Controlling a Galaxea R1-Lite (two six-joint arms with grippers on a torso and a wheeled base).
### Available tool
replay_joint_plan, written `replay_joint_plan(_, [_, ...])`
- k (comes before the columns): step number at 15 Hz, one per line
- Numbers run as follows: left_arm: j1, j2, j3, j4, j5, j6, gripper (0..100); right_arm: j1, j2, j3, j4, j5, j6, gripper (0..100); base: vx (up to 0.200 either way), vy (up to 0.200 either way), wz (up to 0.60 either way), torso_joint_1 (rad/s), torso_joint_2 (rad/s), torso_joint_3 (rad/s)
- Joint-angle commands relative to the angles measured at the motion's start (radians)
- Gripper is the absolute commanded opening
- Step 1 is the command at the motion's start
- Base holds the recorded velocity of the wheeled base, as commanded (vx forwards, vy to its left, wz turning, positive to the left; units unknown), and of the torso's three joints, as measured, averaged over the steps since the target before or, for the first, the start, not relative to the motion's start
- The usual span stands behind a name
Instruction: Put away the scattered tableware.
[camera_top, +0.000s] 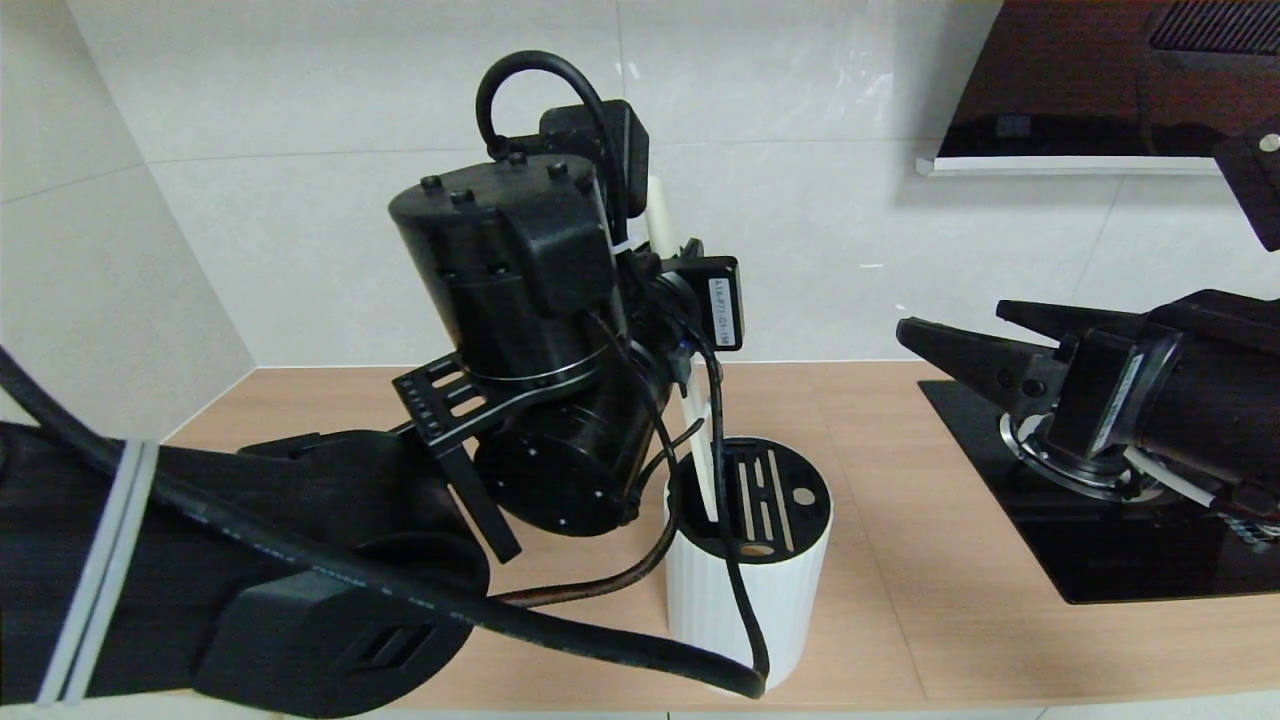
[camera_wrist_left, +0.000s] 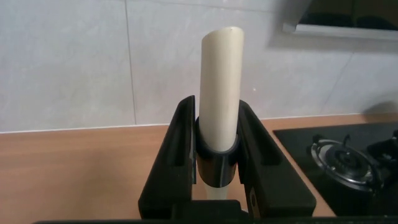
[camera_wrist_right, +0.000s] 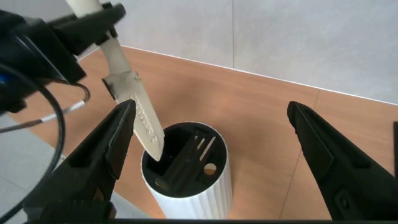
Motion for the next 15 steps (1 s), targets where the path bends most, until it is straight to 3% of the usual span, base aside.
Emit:
replay_joint_plan(1, [-0.009, 0.020, -0.001, -0.001, 0.007, -0.001, 0, 0.001, 0.004, 0.003, -0.001, 0.000, 0.000, 100, 0.000, 0.000, 0.00, 0.000, 0.00, 0.000])
replay_joint_plan(6, [-0.019, 0.059, 0.002, -0.001, 0.017, -0.009, 0, 0.000, 0.004, 0.003, -0.001, 0.000, 0.000, 100, 0.000, 0.000, 0.00, 0.000, 0.00, 0.000])
replay_joint_plan(9, [-0.037, 0.079, 0.007, 0.001, 0.024, -0.031, 0, 0.000, 0.011, 0.004, -0.001, 0.000, 0.000, 100, 0.000, 0.000, 0.00, 0.000, 0.00, 0.000])
replay_joint_plan(15, [-0.052, 0.132, 0.058, 0.002, 0.025, -0.031, 0, 0.000, 0.013, 0.004, -0.001, 0.000, 0.000, 100, 0.000, 0.000, 0.00, 0.000, 0.00, 0.000])
